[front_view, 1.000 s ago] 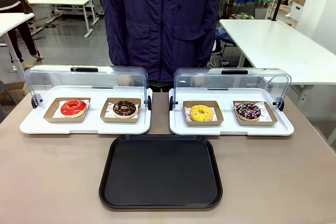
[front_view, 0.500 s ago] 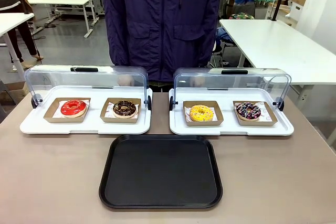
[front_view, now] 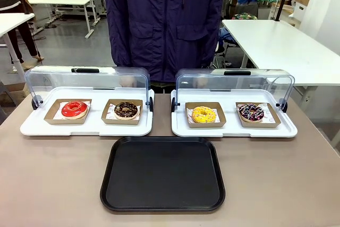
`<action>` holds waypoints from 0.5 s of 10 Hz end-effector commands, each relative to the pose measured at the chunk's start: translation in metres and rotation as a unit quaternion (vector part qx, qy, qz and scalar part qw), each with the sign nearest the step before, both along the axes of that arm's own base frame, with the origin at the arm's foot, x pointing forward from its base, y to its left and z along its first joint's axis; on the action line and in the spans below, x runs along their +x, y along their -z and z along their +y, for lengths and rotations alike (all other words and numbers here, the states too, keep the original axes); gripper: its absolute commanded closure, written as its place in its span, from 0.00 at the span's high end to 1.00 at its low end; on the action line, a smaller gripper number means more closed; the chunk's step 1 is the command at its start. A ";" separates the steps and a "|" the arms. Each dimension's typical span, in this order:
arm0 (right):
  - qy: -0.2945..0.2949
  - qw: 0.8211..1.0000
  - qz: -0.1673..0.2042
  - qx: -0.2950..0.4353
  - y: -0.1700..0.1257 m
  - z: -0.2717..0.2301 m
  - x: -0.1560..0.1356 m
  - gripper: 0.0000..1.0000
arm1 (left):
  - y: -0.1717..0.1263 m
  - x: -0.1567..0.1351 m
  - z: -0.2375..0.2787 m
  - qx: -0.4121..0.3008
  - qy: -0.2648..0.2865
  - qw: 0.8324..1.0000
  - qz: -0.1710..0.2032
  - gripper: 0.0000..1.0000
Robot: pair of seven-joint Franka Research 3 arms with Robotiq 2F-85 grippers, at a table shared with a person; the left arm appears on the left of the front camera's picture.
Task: Move the third donut from the left to the tray.
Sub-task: Pick up the Paper togo box containing the Donut indicated by the person and place it on the Handle tray.
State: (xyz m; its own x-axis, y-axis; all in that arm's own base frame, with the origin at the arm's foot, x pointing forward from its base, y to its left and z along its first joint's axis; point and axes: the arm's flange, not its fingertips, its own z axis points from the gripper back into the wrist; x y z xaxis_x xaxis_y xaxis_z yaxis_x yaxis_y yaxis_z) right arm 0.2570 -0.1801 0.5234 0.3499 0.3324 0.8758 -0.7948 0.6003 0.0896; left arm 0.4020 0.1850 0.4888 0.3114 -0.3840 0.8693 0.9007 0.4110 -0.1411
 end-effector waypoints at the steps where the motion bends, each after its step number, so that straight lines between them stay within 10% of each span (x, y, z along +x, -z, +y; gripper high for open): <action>1: -0.004 1.000 -0.016 0.002 -0.002 0.001 0.002 1.00 | -0.002 -0.001 0.000 0.000 0.005 1.000 -0.002 1.00; 5: -0.004 1.000 -0.016 0.002 -0.002 0.001 0.002 1.00 | -0.002 -0.001 0.000 0.000 0.005 1.000 -0.002 1.00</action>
